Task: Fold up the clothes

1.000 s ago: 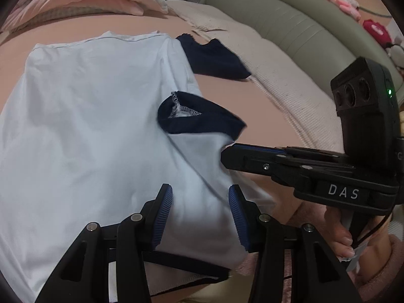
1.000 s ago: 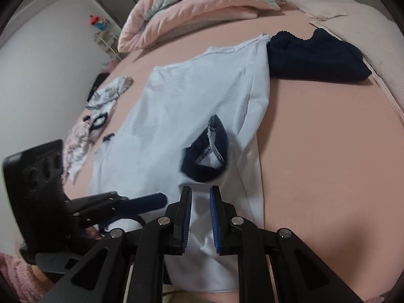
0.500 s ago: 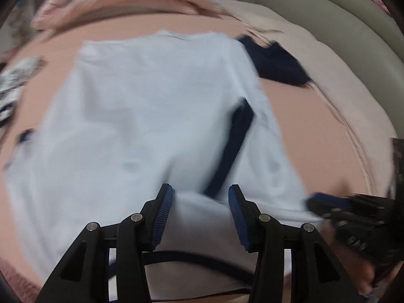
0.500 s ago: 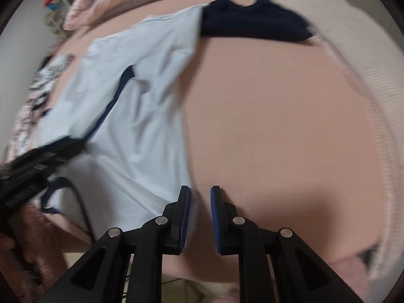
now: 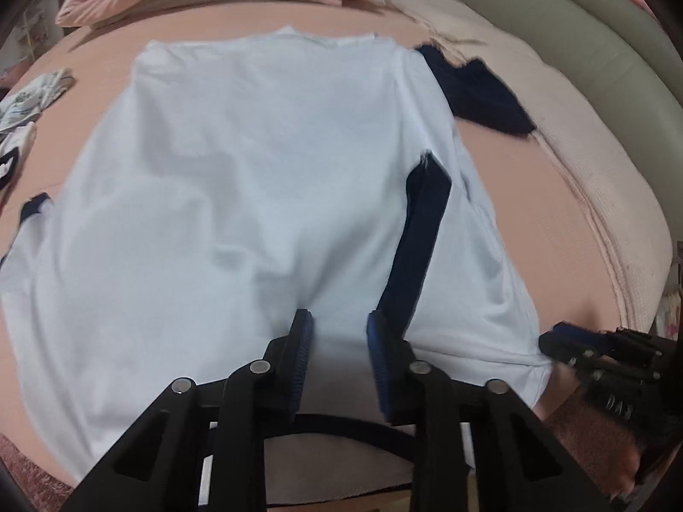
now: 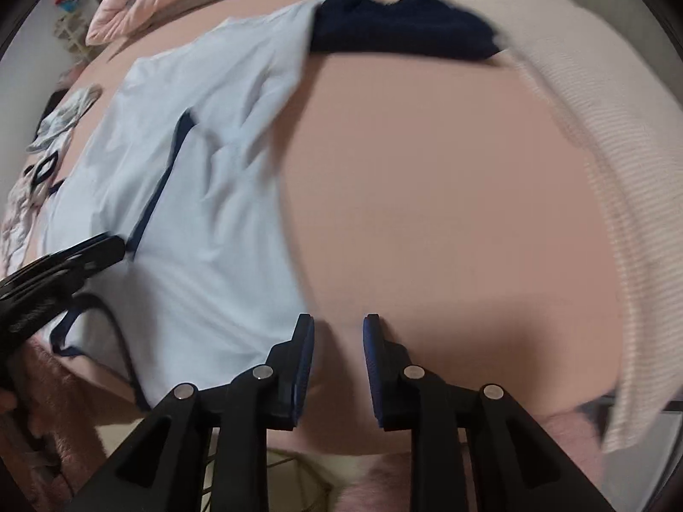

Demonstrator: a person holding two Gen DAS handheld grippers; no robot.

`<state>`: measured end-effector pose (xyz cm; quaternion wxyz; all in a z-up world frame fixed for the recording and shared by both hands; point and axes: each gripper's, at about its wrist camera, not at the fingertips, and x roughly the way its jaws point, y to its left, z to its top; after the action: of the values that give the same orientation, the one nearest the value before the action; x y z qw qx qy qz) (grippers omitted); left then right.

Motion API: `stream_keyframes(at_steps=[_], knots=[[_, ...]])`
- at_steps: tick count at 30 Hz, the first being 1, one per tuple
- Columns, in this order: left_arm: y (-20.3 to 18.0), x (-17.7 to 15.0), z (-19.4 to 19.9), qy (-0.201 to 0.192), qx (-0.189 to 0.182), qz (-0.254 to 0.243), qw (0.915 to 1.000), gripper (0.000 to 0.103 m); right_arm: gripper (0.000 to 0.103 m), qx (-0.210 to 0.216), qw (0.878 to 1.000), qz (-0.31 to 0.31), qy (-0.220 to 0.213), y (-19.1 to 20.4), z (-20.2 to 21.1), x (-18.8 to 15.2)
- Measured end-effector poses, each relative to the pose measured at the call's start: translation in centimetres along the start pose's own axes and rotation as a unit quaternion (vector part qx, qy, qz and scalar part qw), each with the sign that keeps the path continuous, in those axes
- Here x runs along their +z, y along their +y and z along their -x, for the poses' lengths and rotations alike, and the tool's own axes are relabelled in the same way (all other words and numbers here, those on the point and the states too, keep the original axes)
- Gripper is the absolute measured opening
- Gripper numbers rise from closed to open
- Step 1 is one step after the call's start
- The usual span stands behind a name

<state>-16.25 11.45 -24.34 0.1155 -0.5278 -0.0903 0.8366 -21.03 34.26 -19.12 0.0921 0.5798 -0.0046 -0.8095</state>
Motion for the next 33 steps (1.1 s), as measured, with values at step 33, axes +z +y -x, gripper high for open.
stream_keyframes(at_steps=[33], knots=[[-3.5,0.4,-2.4,0.047,-0.111,-0.055,0.9912,0.023,0.033,0.03,0.993,0.114,0.024,4.2,-5.7,10.2]])
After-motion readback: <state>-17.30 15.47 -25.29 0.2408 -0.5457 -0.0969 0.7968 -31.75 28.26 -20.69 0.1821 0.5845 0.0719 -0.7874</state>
